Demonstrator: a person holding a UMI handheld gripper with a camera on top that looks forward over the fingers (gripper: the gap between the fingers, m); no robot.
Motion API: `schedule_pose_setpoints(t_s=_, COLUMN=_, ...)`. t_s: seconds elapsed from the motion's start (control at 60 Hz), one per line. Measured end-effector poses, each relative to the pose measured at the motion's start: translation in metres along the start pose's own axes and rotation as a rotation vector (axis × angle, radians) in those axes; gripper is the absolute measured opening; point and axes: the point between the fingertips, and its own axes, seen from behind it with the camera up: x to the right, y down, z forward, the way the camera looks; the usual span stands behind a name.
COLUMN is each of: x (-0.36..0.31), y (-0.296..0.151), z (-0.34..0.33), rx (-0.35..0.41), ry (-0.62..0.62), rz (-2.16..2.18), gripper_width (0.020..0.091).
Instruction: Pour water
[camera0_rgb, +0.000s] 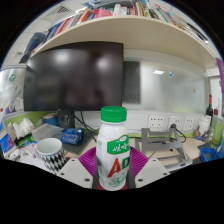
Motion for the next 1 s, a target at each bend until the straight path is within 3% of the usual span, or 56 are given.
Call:
schedule_pose_setpoints(t_s=0.117, x=0.000, y=0.003, z=-0.001, rx=-0.029, ry=-0.002, rz=-0.013, gripper_width=0.0547)
schedule_pose_setpoints(t_s=0.183, x=0.006, y=0.013, z=-0.007, rx=-0.080, ry=0.026, rz=-0.016, gripper_width=0.0760)
schedule_pose_setpoints(t_s=0.2, x=0.007, y=0.014, z=-0.010, rx=-0.086, ry=0.032, rz=-0.015, gripper_width=0.0783)
schedule_pose_setpoints(t_s=0.367, x=0.001, y=0.010, z=-0.064, rx=-0.159, ry=0.091, rz=-0.027, gripper_width=0.0787)
schedule_pose_setpoints(t_s=0.617, x=-0.029, y=-0.029, z=-0.153, rx=-0.274, ry=0.162, rz=0.021, gripper_width=0.0813)
schedule_pose_setpoints(t_s=1.0, x=-0.042, y=-0.062, z=-0.220, rx=-0.276, ry=0.245, rz=0.085, gripper_width=0.0817)
